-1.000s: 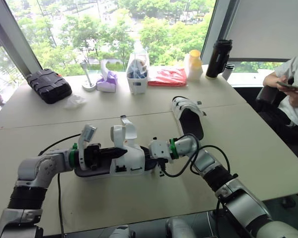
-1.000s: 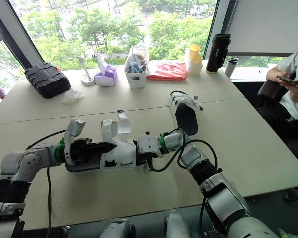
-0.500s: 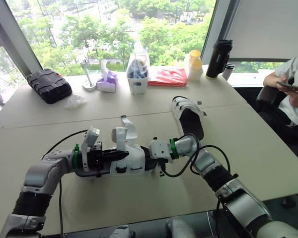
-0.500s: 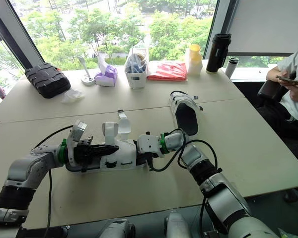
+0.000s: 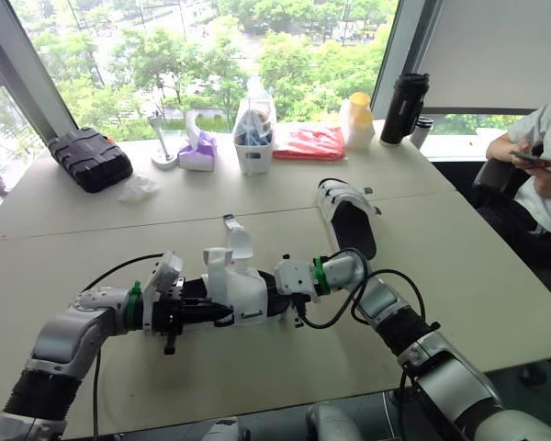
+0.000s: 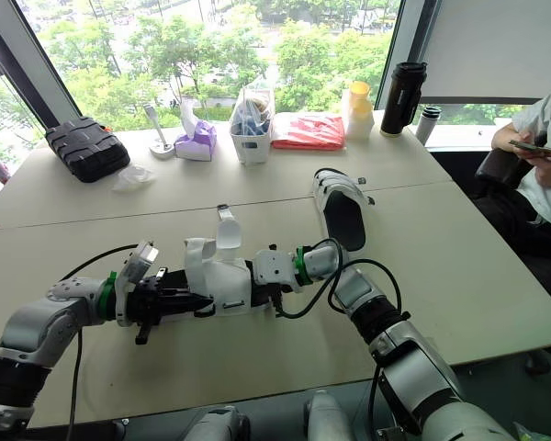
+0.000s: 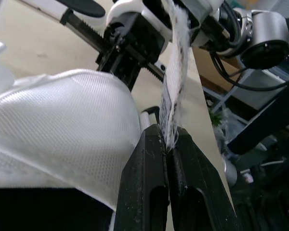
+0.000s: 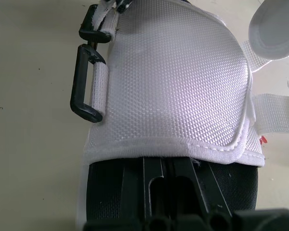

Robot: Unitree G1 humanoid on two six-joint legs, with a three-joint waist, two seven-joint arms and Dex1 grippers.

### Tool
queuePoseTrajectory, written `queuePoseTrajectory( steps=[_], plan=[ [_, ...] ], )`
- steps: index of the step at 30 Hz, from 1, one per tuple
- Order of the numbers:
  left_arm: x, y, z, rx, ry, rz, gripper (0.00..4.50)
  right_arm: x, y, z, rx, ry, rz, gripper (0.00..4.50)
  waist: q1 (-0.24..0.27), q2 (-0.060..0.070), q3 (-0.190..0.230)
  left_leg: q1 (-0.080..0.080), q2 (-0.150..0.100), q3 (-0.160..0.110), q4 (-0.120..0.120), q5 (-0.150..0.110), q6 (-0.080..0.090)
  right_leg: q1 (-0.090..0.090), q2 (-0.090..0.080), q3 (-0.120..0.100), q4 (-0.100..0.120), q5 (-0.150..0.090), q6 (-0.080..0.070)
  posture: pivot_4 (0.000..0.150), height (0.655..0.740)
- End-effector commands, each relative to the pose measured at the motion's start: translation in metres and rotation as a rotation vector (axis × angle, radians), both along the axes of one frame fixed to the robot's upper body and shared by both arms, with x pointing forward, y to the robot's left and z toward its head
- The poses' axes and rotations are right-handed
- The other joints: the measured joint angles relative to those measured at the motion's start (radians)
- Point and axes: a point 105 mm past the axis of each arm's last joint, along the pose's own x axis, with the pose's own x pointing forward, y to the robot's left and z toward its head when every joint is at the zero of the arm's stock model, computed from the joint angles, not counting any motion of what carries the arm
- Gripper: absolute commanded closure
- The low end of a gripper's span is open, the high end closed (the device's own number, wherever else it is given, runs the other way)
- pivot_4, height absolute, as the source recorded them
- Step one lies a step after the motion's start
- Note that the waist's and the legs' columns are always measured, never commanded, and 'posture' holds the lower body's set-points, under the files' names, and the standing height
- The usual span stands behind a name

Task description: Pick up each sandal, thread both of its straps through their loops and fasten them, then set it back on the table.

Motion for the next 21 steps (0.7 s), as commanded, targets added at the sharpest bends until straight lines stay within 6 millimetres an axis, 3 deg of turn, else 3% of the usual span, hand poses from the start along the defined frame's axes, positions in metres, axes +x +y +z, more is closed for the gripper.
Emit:
queuePoseTrajectory(
  steps=[1,9,11,21],
  plan=[
    [0.0,0.007,-0.003,0.047,-0.014,0.017,4.38,-0.004,-0.007,-0.025,-0.089,0.058,-0.016,4.5,0.0,0.0,0.0,0.0,0.0,0.0,0.0,0.0,0.0,0.0,0.0,0.0,0.0,0.0,0.0,0.15,0.74],
    [0.004,0.019,0.007,0.021,-0.09,0.105,0.62,-0.005,-0.007,-0.025,-0.09,0.056,-0.014,4.5,0.001,0.0,0.0,0.0,0.0,0.0,0.0,0.0,0.0,0.0,0.0,0.0,0.0,0.0,0.0,0.15,0.74],
    [0.004,0.02,0.011,-0.015,-0.072,0.122,0.01,-0.005,-0.007,-0.025,-0.091,0.056,-0.014,4.5,0.002,0.0,0.0,0.0,0.001,0.0,0.0,0.0,0.0,0.0,0.0,0.0,0.0,0.0,-0.001,0.15,0.74],
    [0.011,0.016,0.039,-0.158,0.033,0.151,0.01,-0.004,-0.006,-0.026,-0.094,0.049,-0.012,4.5,0.001,0.0,0.0,0.0,0.0,-0.001,0.0,0.0,0.0,0.0,0.0,-0.001,0.0,0.001,0.001,0.15,0.74]
  ],
)
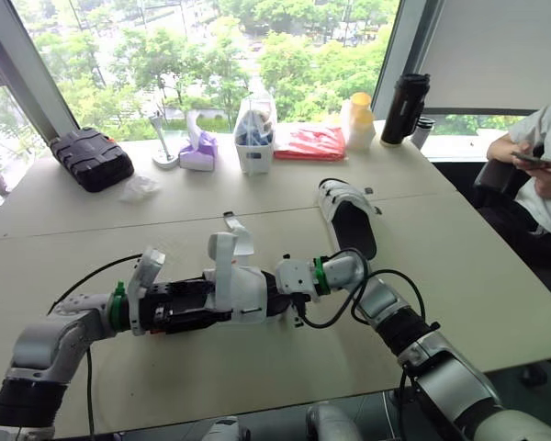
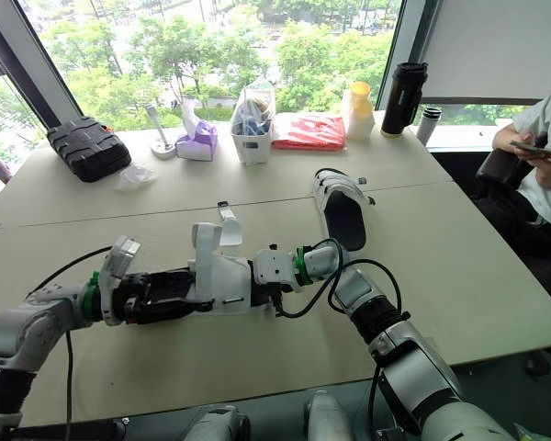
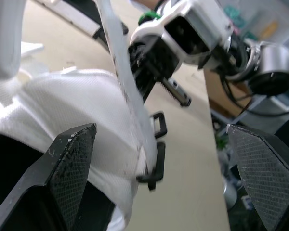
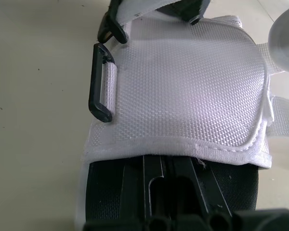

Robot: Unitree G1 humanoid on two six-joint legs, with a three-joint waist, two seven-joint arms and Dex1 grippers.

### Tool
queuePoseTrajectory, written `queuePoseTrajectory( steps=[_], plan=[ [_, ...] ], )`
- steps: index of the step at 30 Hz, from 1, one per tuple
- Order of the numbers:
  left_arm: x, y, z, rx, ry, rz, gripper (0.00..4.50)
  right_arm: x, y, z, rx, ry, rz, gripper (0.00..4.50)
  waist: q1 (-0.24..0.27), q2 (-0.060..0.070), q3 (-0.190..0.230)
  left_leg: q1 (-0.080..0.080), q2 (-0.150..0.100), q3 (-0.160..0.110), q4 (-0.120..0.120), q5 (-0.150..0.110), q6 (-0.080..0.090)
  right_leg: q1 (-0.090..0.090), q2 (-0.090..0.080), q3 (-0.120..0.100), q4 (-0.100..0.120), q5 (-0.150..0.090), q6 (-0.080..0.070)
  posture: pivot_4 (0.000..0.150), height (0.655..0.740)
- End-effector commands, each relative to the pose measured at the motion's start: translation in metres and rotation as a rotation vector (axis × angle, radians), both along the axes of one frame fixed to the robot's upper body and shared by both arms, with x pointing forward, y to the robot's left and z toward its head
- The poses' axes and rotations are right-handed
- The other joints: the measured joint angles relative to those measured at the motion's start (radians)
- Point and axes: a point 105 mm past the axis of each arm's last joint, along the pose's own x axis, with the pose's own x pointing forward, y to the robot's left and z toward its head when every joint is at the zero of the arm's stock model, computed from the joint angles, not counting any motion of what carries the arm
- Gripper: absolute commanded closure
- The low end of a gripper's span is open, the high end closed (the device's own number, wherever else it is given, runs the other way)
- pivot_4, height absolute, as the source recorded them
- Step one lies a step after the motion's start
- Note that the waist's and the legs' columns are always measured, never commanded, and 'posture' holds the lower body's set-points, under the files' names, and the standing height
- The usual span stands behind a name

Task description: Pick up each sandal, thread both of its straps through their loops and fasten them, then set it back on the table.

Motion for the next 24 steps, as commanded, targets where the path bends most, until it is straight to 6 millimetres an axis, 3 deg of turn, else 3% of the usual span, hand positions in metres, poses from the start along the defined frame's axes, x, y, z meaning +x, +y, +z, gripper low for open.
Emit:
queuePoseTrajectory(
  steps=[1,8,11,18,24],
  plan=[
    [0.007,0.001,0.019,-0.043,-0.035,0.028,0.01,-0.005,-0.006,-0.026,-0.098,0.048,-0.007,4.5,-0.001,0.0,0.0,0.0,0.0,0.0,0.0,0.0,0.0,0.0,0.0,0.0,0.0,0.0,0.0,0.15,0.74],
    [0.016,-0.012,0.023,-0.064,-0.028,0.015,0.01,-0.004,-0.007,-0.026,-0.102,0.041,-0.011,4.5,-0.001,0.0,0.0,0.0,0.0,0.0,0.0,0.0,0.0,0.0,0.0,0.0,0.0,0.0,0.0,0.15,0.74],
    [0.015,-0.017,0.021,-0.069,-0.012,-0.008,0.81,-0.004,-0.007,-0.026,-0.1,0.041,-0.013,4.5,-0.001,0.0,0.0,0.0,0.0,0.0,0.0,0.0,0.0,0.0,0.0,0.0,0.0,0.0,0.0,0.15,0.74],
    [0.012,-0.023,0.016,-0.057,0.023,-0.039,4.48,-0.003,-0.008,-0.026,-0.1,0.039,-0.017,4.5,-0.001,0.0,0.0,0.0,0.0,0.0,0.0,0.0,0.0,0.0,0.0,0.0,0.0,0.0,0.0,0.15,0.74],
    [0.006,-0.022,0.013,-0.042,0.051,-0.057,4.48,-0.002,-0.007,-0.025,-0.1,0.039,-0.019,4.5,-0.001,0.0,0.0,0.0,0.0,0.0,0.0,0.0,0.0,0.0,0.0,0.0,0.0,0.0,0.0,0.15,0.74]
  ],
)
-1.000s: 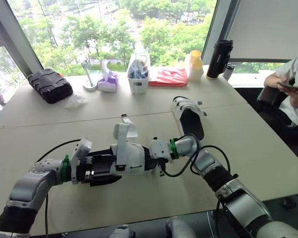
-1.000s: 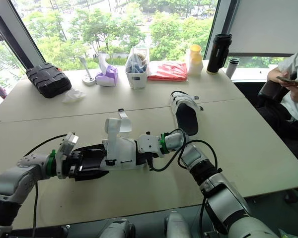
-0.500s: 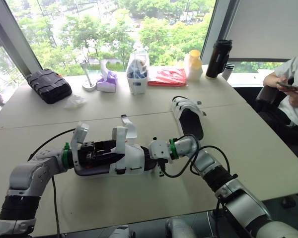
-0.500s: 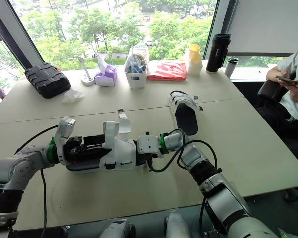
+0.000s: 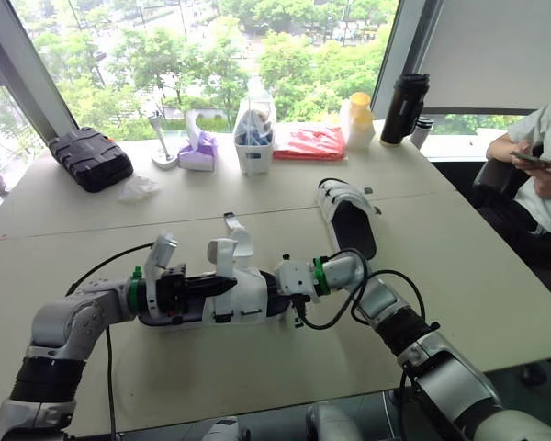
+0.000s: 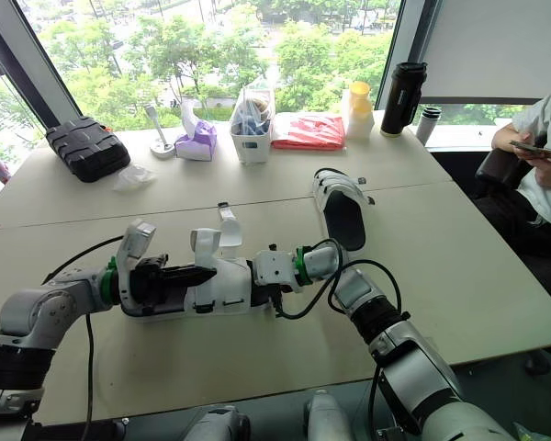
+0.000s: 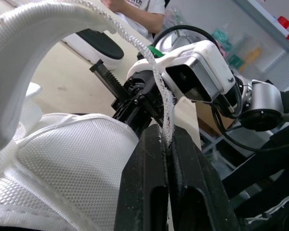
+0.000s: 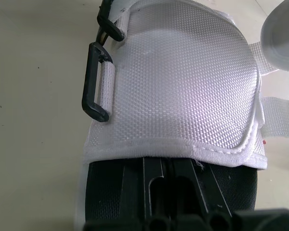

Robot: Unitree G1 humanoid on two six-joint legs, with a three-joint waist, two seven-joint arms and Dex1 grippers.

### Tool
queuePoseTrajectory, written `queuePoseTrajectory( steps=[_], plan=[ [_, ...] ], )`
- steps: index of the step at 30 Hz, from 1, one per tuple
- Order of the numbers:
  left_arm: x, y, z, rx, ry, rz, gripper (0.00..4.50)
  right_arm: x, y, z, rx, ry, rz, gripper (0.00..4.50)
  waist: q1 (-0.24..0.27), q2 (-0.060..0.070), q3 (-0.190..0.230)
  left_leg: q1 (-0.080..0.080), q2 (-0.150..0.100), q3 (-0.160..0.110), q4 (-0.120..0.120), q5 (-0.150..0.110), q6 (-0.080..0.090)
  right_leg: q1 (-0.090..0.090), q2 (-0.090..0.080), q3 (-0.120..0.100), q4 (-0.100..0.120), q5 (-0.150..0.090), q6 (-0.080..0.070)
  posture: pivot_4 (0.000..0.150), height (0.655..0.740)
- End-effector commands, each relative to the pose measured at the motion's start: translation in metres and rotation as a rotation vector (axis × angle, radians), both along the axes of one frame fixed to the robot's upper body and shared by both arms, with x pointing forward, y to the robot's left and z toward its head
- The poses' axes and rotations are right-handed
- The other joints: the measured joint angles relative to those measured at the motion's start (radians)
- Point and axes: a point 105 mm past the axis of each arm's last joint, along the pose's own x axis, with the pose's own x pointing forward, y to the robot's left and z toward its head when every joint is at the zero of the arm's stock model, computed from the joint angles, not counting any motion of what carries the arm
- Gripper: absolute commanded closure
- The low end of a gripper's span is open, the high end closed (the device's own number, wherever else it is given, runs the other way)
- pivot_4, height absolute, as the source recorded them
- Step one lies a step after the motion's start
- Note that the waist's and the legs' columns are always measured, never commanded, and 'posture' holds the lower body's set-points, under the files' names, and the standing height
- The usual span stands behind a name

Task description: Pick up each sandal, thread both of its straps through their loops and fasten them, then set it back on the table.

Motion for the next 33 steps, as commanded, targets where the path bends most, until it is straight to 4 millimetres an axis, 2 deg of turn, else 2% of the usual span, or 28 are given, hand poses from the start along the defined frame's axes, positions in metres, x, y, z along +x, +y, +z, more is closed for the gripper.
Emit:
queuePoseTrajectory(
  steps=[1,10,27,30,33],
  plan=[
    [-0.006,-0.001,0.005,0.008,-0.017,-0.033,4.48,-0.002,-0.008,-0.026,-0.101,0.054,-0.023,4.5,0.0,0.0,0.0,0.0,0.0,0.0,0.0,0.0,0.0,0.0,0.0,0.0,0.0,0.0,0.0,0.15,0.74],
    [-0.017,0.002,-0.016,0.099,-0.053,-0.059,4.48,-0.003,-0.008,-0.026,-0.102,0.053,-0.021,4.5,-0.001,0.0,0.0,0.0,0.0,0.0,0.0,0.0,0.0,0.0,0.0,0.0,0.0,-0.001,-0.002,0.15,0.74],
    [-0.026,0.016,-0.029,0.181,-0.085,-0.002,4.48,-0.003,-0.007,-0.026,-0.1,0.052,-0.019,4.5,-0.012,0.0,0.0,0.001,0.001,0.0,-0.002,0.0,0.0,0.0,0.001,0.0,0.0,-0.001,-0.002,0.15,0.74],
    [-0.026,0.021,-0.023,0.154,-0.071,0.035,3.64,-0.003,-0.006,-0.026,-0.1,0.052,-0.017,4.5,-0.013,0.0,0.0,0.001,0.001,0.0,-0.002,0.0,0.0,-0.001,0.001,0.0,0.0,-0.001,-0.002,0.15,0.74],
    [-0.027,0.022,-0.009,0.107,-0.117,0.063,2.18,-0.004,-0.006,-0.027,-0.101,0.052,-0.014,4.5,-0.01,0.0,0.0,0.001,0.001,0.0,-0.002,0.0,0.0,-0.001,0.001,0.0,0.0,-0.002,-0.003,0.15,0.74]
  ],
)
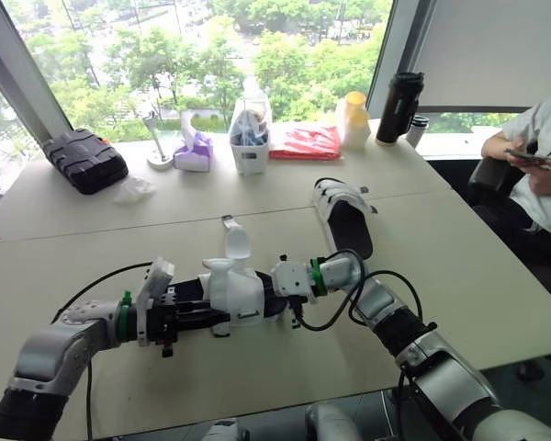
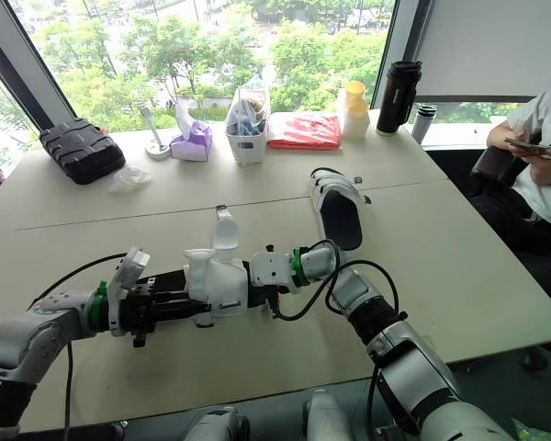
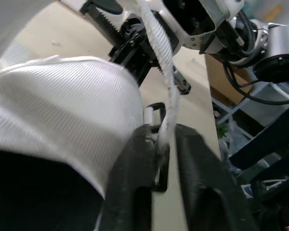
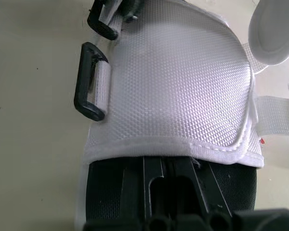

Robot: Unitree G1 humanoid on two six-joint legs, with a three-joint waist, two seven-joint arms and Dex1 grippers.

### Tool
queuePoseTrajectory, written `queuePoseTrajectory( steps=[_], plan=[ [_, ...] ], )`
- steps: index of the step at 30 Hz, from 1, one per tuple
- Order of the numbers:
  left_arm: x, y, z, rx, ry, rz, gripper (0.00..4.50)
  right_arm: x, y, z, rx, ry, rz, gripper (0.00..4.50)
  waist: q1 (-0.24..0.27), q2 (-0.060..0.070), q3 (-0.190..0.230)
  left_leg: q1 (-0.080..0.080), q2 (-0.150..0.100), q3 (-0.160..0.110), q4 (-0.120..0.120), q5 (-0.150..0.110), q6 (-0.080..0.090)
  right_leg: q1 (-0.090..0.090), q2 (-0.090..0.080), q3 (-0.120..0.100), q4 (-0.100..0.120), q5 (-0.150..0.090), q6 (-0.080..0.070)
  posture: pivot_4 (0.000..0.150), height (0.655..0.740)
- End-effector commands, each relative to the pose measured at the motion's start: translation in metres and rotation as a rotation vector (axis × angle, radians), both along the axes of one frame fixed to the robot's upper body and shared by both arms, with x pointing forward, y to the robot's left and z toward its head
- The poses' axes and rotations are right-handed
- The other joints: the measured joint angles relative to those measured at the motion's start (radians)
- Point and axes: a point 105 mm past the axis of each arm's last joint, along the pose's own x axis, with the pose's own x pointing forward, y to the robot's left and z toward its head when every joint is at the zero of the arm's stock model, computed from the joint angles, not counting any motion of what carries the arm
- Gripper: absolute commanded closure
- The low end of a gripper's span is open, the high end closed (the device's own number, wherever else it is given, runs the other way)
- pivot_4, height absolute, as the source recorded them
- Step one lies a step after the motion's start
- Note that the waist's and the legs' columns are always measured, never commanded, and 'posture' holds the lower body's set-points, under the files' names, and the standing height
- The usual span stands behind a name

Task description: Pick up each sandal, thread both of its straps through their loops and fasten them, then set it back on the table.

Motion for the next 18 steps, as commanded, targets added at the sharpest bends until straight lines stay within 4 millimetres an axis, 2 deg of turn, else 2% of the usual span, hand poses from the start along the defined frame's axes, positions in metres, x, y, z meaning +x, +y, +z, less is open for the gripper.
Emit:
queuePoseTrajectory(
  steps=[1,4,5,7,9,12,18],
  plan=[
    [0.0,0.002,0.02,-0.04,-0.071,0.029,1.71,-0.002,-0.01,-0.026,-0.103,0.054,-0.021,4.5,0.003,0.0,0.0,0.0,0.0,0.0,0.0,0.0,0.0,0.0,0.0,0.0,0.0,0.0,-0.001,0.15,0.74],
    [-0.006,0.007,0.028,-0.05,-0.077,0.044,0.15,-0.002,-0.01,-0.026,-0.103,0.053,-0.02,4.5,0.004,0.0,0.0,0.0,0.0,0.0,0.0,0.0,0.0,0.0,0.0,0.0,0.0,-0.001,-0.001,0.15,0.74],
    [-0.009,0.009,0.031,-0.052,-0.074,0.045,0.04,-0.002,-0.01,-0.026,-0.103,0.052,-0.02,4.5,0.002,0.0,0.0,0.0,0.0,0.0,0.0,0.0,0.0,0.0,0.0,0.0,0.0,-0.001,-0.001,0.15,0.74],
    [-0.013,0.01,0.033,-0.057,-0.064,0.046,0.04,-0.002,-0.01,-0.026,-0.104,0.052,-0.021,4.5,0.002,0.0,0.0,0.0,0.0,0.0,0.0,0.0,0.0,0.0,0.0,0.0,0.0,-0.001,-0.001,0.15,0.74],
    [-0.027,0.014,0.029,-0.043,-0.036,0.032,0.04,-0.002,-0.01,-0.026,-0.104,0.052,-0.022,4.5,0.0,0.0,0.0,0.0,0.0,0.0,0.0,0.0,0.0,0.0,0.0,0.0,0.0,-0.001,-0.001,0.15,0.74],
    [-0.051,0.017,0.009,0.032,0.019,-0.006,0.04,-0.002,-0.012,-0.026,-0.104,0.052,-0.025,4.5,-0.002,0.001,0.0,0.0,0.001,0.0,0.0,0.0,0.0,0.0,0.0,0.0,0.0,-0.001,-0.002,0.15,0.74],
    [-0.056,0.015,-0.016,0.062,0.017,0.005,0.04,-0.001,-0.014,-0.026,-0.107,0.048,-0.027,4.5,0.012,0.0,0.0,0.0,0.001,0.0,0.001,0.0,0.0,0.001,-0.001,0.0,0.0,-0.004,0.0,0.15,0.74]
  ],
)
